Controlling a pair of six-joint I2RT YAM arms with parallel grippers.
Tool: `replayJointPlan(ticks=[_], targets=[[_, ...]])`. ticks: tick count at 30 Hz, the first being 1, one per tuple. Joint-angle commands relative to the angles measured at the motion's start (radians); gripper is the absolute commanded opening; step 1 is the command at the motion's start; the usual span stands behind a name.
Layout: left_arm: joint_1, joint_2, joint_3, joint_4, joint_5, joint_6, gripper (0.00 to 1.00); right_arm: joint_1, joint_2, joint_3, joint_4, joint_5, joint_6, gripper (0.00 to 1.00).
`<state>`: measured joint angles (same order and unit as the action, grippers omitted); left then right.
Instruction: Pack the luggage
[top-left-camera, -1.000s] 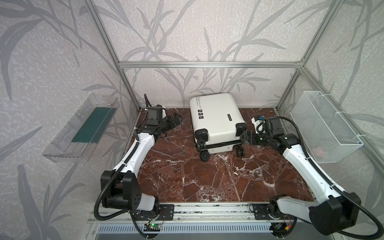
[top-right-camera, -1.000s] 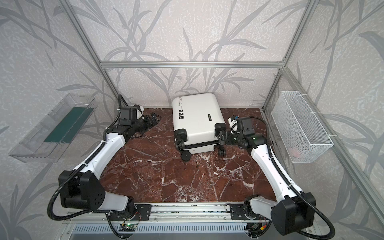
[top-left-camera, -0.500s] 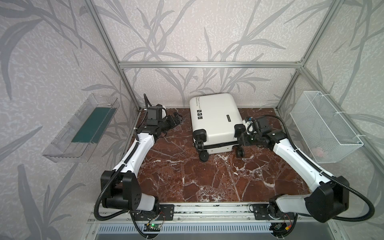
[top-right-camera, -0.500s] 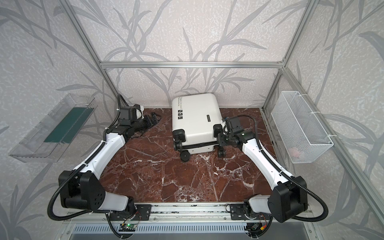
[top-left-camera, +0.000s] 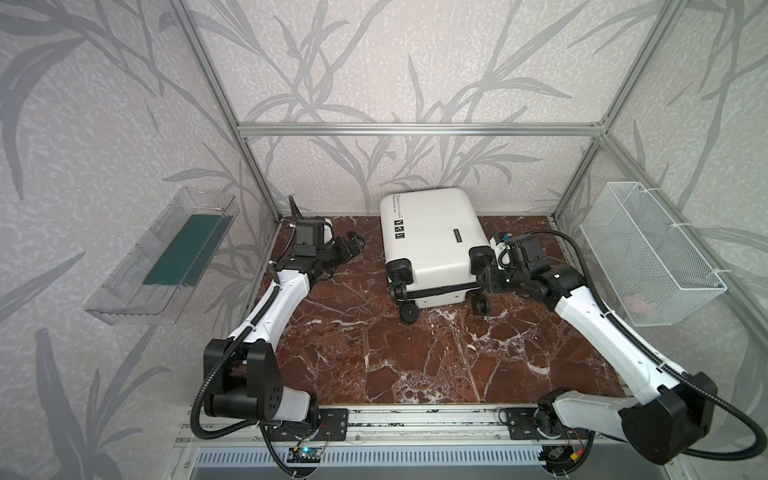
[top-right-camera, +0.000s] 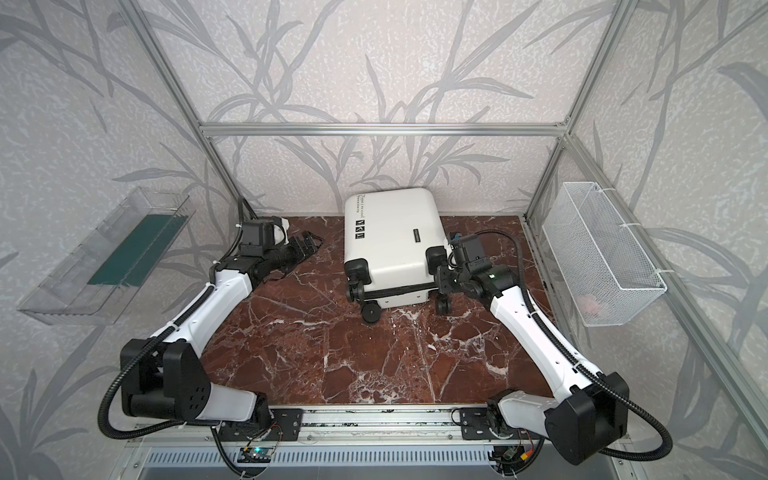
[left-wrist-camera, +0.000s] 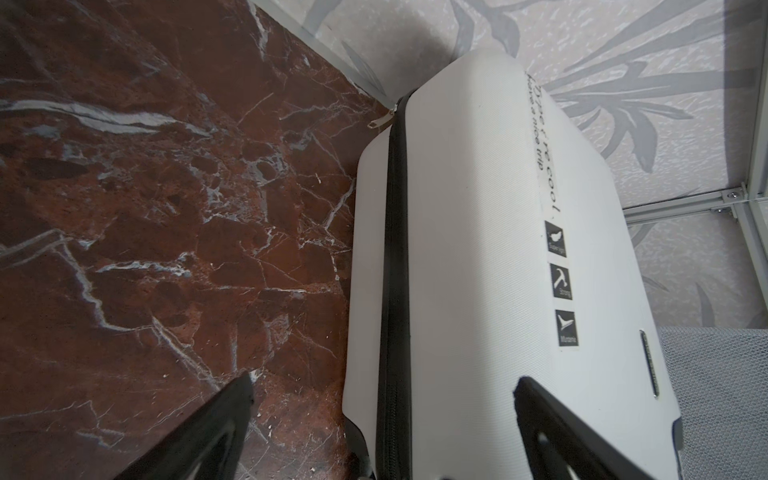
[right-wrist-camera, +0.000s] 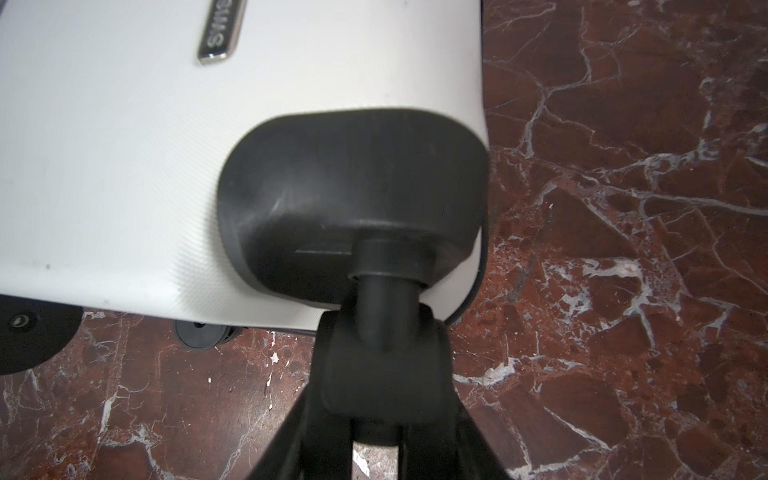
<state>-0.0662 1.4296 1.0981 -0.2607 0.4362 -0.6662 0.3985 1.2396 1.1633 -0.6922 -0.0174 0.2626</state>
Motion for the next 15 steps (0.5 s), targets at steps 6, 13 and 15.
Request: replayJointPlan(ticks=[6, 13, 15], targets=[[-0.017, -0.084, -0.145, 0.04, -0.026, -0.002, 0.99, 0.015, -0.053, 0.016, 0.025, -0.067, -0.016, 0.0], [-0.082, -0.135, -0.312, 0.165, -0.087, -0.035, 0.99, 0.016, -0.055, -0.049, 0.062, -0.069, 0.007, 0.0], [-0.114, -0.146, -0.349, 0.188, -0.127, -0.034, 0.99, 0.016, -0.055, -0.054, 0.062, -0.062, 0.004, 0.0]])
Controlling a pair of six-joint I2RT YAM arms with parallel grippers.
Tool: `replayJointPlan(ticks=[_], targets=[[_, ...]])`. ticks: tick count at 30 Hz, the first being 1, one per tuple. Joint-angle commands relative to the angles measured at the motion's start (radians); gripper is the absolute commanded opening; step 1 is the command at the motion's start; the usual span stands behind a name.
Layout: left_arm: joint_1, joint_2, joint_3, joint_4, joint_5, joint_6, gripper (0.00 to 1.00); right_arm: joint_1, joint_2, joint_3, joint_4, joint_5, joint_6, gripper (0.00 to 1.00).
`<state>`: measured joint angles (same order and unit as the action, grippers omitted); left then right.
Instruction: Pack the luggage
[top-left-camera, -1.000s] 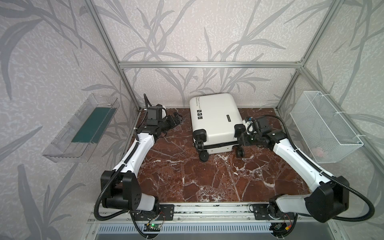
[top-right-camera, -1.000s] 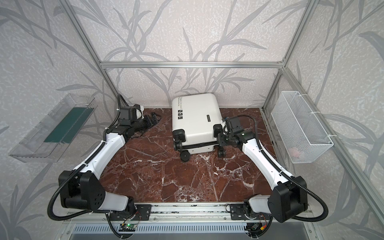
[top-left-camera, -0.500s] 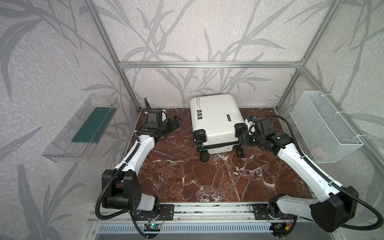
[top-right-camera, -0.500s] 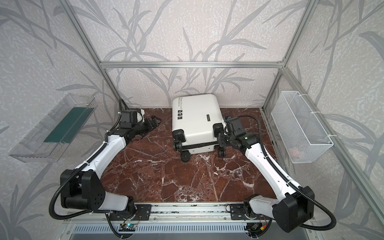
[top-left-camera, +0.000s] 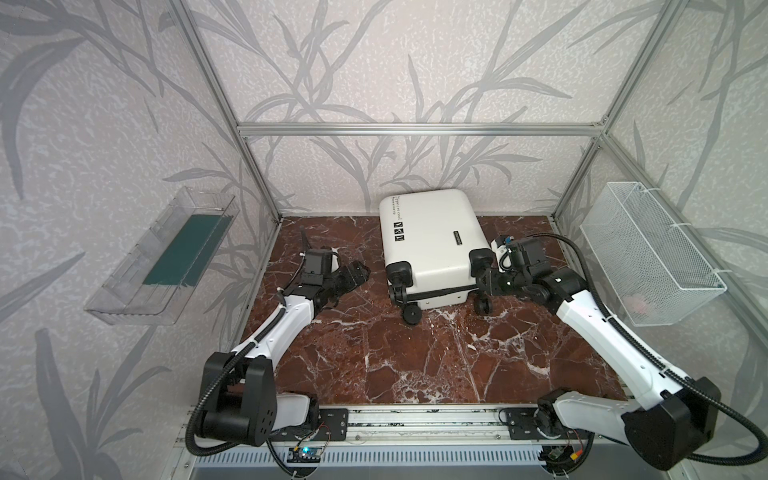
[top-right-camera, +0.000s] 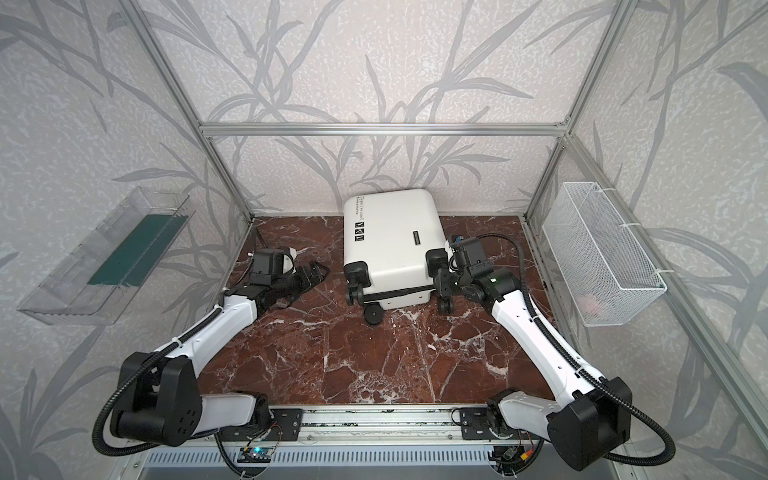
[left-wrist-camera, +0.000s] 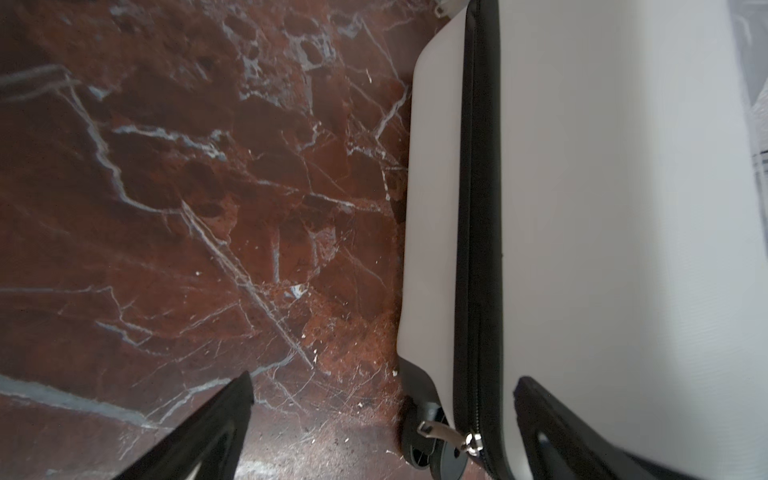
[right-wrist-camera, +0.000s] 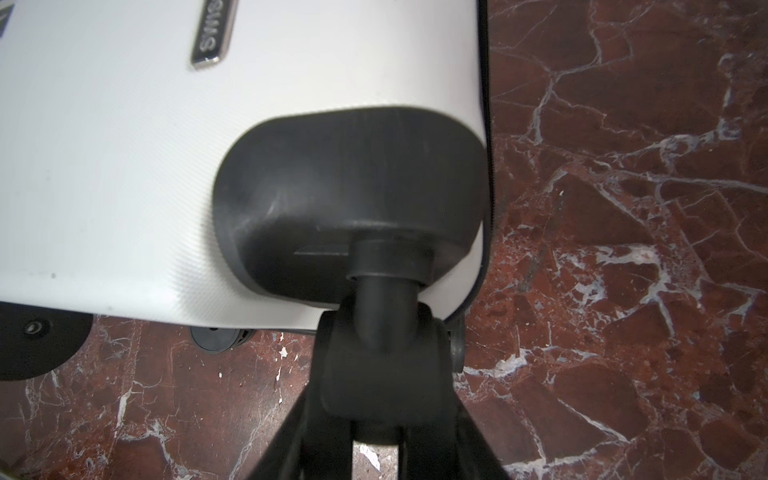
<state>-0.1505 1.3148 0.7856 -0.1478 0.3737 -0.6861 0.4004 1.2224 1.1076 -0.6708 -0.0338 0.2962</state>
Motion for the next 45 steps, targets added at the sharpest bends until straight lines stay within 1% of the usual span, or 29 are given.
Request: replayJointPlan(ticks=[1, 6, 13, 16, 19, 23, 28, 30, 32, 33, 40, 45], targets=[[-0.044, -0.035, -0.054, 0.089, -0.081, -0.013, 0.99, 0.014, -0.038, -0.001, 0.042, -0.04, -0.031, 0.0], [-0.093, -0.032, -0.158, 0.225, -0.128, -0.009, 0.98, 0.013, -0.037, -0.004, 0.04, -0.004, -0.037, 0.0], [-0.155, -0.016, -0.261, 0.426, -0.172, 0.099, 0.95, 0.011, -0.027, 0.03, 0.027, 0.01, -0.043, 0.0], [-0.184, -0.009, -0.28, 0.463, -0.191, 0.137, 0.95, 0.012, -0.024, 0.053, 0.019, 0.012, -0.044, 0.0], [-0.204, 0.007, -0.305, 0.535, -0.163, 0.169, 0.91, 0.01, -0.013, 0.081, 0.012, 0.01, -0.049, 0.0], [-0.216, 0.021, -0.35, 0.616, -0.157, 0.185, 0.87, 0.011, -0.003, 0.111, 0.0, 0.01, -0.054, 0.0], [-0.216, 0.028, -0.409, 0.694, -0.16, 0.196, 0.82, 0.01, 0.007, 0.109, -0.003, 0.018, -0.06, 0.0], [-0.217, 0.036, -0.427, 0.727, -0.151, 0.201, 0.79, 0.009, 0.009, 0.104, 0.0, 0.017, -0.058, 0.0], [-0.218, 0.048, -0.442, 0.768, -0.118, 0.218, 0.71, 0.009, 0.009, 0.095, 0.003, 0.015, -0.053, 0.0], [-0.218, 0.053, -0.447, 0.785, -0.105, 0.225, 0.7, 0.009, 0.008, 0.092, 0.005, 0.015, -0.051, 0.0], [-0.228, 0.089, -0.512, 0.965, -0.054, 0.255, 0.64, 0.008, 0.004, 0.081, 0.001, 0.015, -0.048, 0.0], [-0.244, 0.123, -0.54, 1.062, -0.048, 0.281, 0.63, 0.008, 0.006, 0.081, 0.0, 0.012, -0.045, 0.0]])
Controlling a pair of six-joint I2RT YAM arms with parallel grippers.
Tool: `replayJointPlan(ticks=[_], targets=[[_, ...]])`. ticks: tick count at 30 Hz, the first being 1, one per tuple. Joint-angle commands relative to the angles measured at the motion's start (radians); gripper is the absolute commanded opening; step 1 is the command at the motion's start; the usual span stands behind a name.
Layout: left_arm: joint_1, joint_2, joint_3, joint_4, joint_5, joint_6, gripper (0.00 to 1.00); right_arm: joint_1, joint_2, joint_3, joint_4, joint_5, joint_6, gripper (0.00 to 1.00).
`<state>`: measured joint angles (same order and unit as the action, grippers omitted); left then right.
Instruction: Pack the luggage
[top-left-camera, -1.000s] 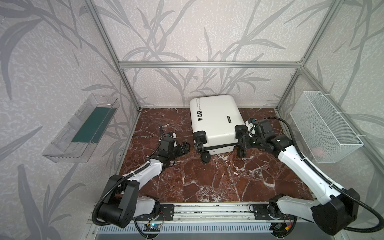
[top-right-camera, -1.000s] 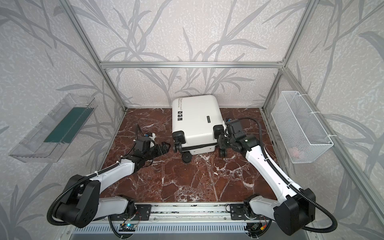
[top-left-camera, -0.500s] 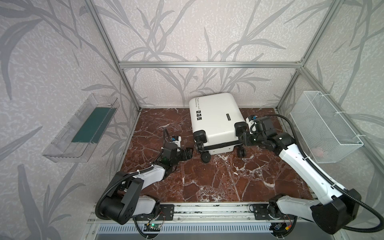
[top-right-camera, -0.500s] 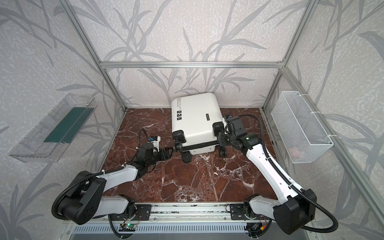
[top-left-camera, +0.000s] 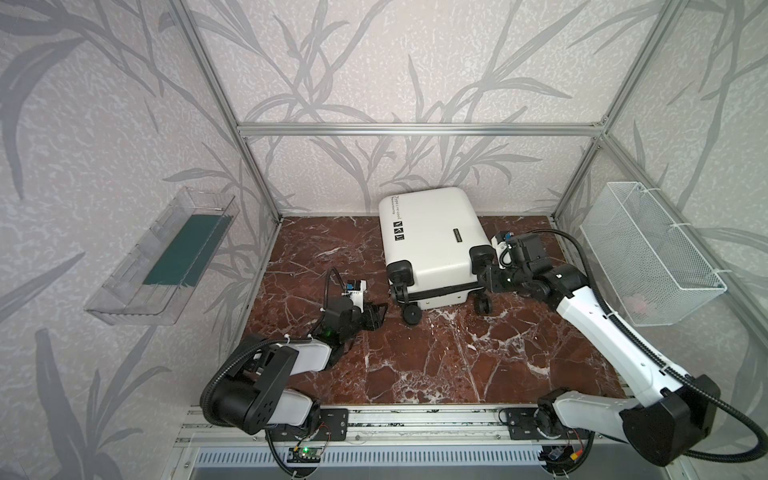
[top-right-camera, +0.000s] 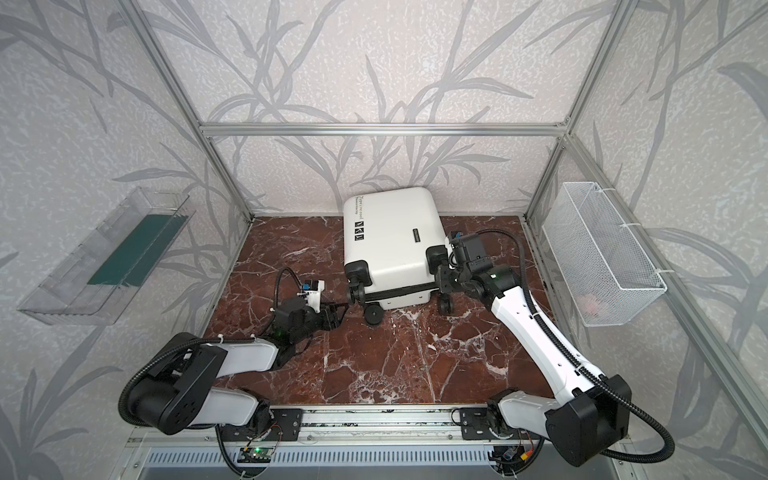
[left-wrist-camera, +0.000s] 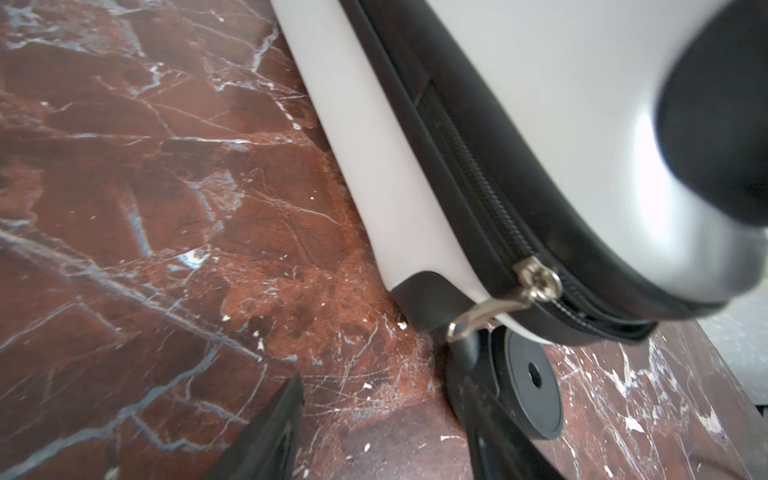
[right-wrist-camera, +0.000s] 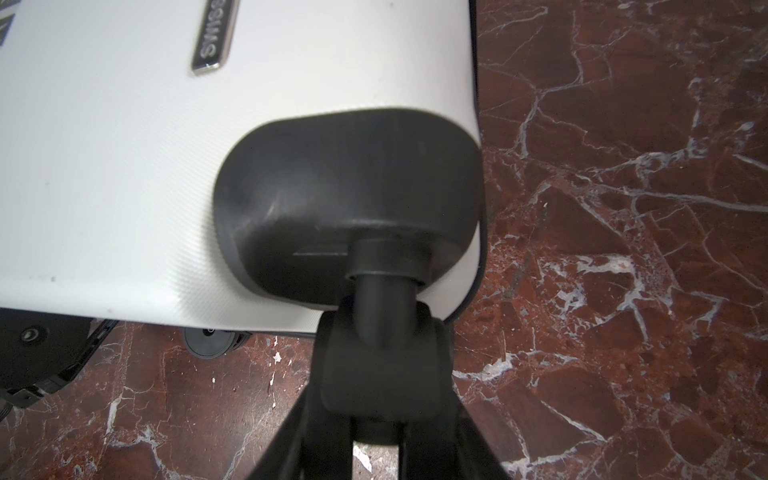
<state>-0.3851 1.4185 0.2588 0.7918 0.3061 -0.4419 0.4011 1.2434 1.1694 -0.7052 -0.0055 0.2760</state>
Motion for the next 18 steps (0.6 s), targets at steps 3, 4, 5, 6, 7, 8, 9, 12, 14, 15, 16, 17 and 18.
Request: replayJointPlan(ticks=[3, 4, 5, 6, 7, 8, 9, 12, 14, 15, 16, 17, 18], targets=[[-0.017, 0.065, -0.034, 0.229, 0.015, 0.038, 0.63, 0.008, -0.01, 0.019, 0.035, -0.021, -0.019, 0.0], [-0.019, 0.087, -0.042, 0.277, 0.014, 0.037, 0.62, 0.008, -0.009, 0.018, 0.035, -0.024, -0.018, 0.0], [-0.02, 0.107, -0.045, 0.324, 0.018, 0.038, 0.62, 0.008, -0.007, 0.017, 0.037, -0.024, -0.017, 0.0], [-0.021, 0.126, -0.048, 0.358, 0.018, 0.04, 0.62, 0.008, -0.007, 0.017, 0.036, -0.025, -0.015, 0.0], [-0.023, 0.148, -0.049, 0.397, 0.015, 0.043, 0.62, 0.008, -0.006, 0.016, 0.037, -0.026, -0.015, 0.0], [-0.023, 0.171, -0.051, 0.439, 0.015, 0.045, 0.61, 0.007, -0.004, 0.018, 0.035, -0.028, -0.014, 0.0], [-0.022, 0.191, -0.054, 0.477, 0.015, 0.049, 0.6, 0.008, -0.004, 0.017, 0.036, -0.029, -0.015, 0.0], [-0.022, 0.249, -0.059, 0.585, 0.007, 0.052, 0.57, 0.008, -0.007, 0.016, 0.031, -0.026, -0.015, 0.0], [-0.022, 0.28, -0.054, 0.622, 0.016, 0.061, 0.57, 0.007, -0.007, 0.018, 0.029, -0.024, -0.017, 0.0], [-0.022, 0.288, -0.047, 0.62, 0.024, 0.066, 0.56, 0.008, -0.008, 0.019, 0.027, -0.024, -0.017, 0.0], [-0.024, 0.293, -0.04, 0.622, 0.028, 0.071, 0.56, 0.008, -0.009, 0.018, 0.025, -0.023, -0.018, 0.0], [-0.022, 0.295, -0.039, 0.622, 0.026, 0.077, 0.56, 0.008, -0.01, 0.018, 0.023, -0.022, -0.02, 0.0], [-0.023, 0.294, -0.036, 0.622, 0.021, 0.082, 0.56, 0.008, -0.01, 0.017, 0.023, -0.021, -0.02, 0.0]])
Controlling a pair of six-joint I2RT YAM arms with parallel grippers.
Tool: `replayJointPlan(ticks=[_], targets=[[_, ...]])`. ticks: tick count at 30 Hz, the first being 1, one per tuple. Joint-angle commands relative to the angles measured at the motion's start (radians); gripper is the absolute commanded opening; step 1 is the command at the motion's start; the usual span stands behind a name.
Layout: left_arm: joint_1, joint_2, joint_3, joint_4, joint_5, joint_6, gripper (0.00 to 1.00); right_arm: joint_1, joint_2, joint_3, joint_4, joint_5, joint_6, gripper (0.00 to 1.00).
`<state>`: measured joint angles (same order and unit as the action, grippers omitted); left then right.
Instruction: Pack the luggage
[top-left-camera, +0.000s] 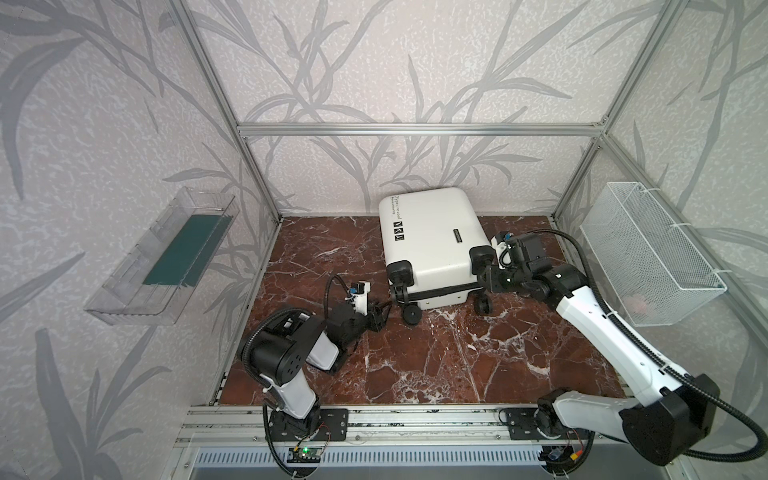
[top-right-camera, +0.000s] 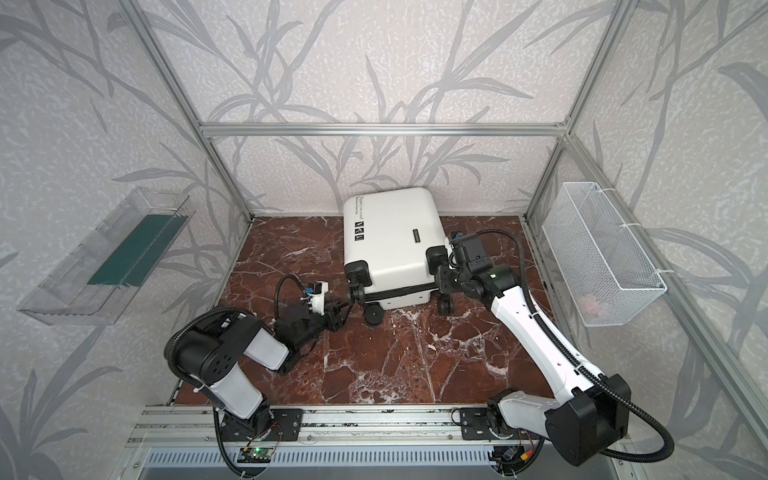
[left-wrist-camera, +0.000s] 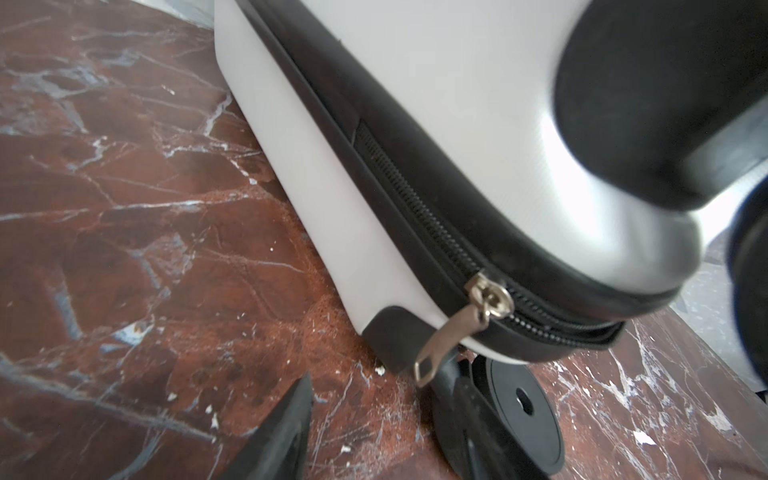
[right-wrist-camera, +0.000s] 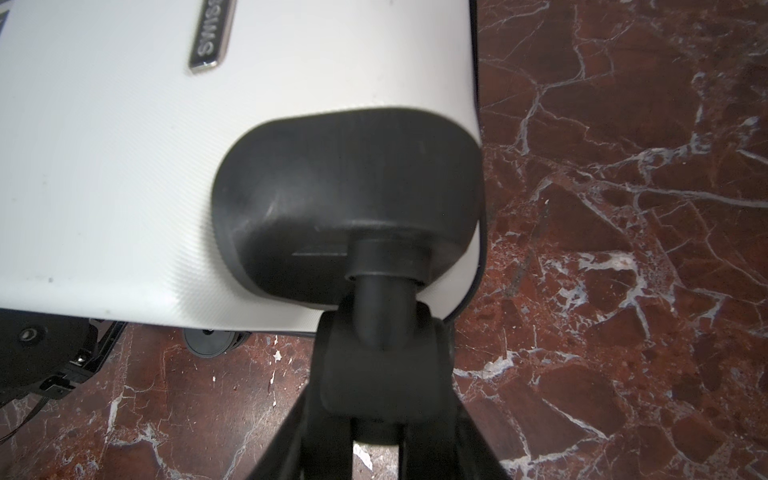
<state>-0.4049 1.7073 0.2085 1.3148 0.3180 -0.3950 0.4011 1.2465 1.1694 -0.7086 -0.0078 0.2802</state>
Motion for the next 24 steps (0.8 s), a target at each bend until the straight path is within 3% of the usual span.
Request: replayJointPlan(ticks=[1, 24], targets=[[-0.003, 0.002, 0.015, 0.099, 0.011, 0.045, 0.56, 0.008, -0.013, 0.016, 0.027, -0.019, -0.023, 0.0], [-0.003, 0.054, 0.093, 0.066, 0.085, 0.073, 0.25, 0.005, -0.023, 0.005, 0.024, -0.022, -0.03, 0.0]])
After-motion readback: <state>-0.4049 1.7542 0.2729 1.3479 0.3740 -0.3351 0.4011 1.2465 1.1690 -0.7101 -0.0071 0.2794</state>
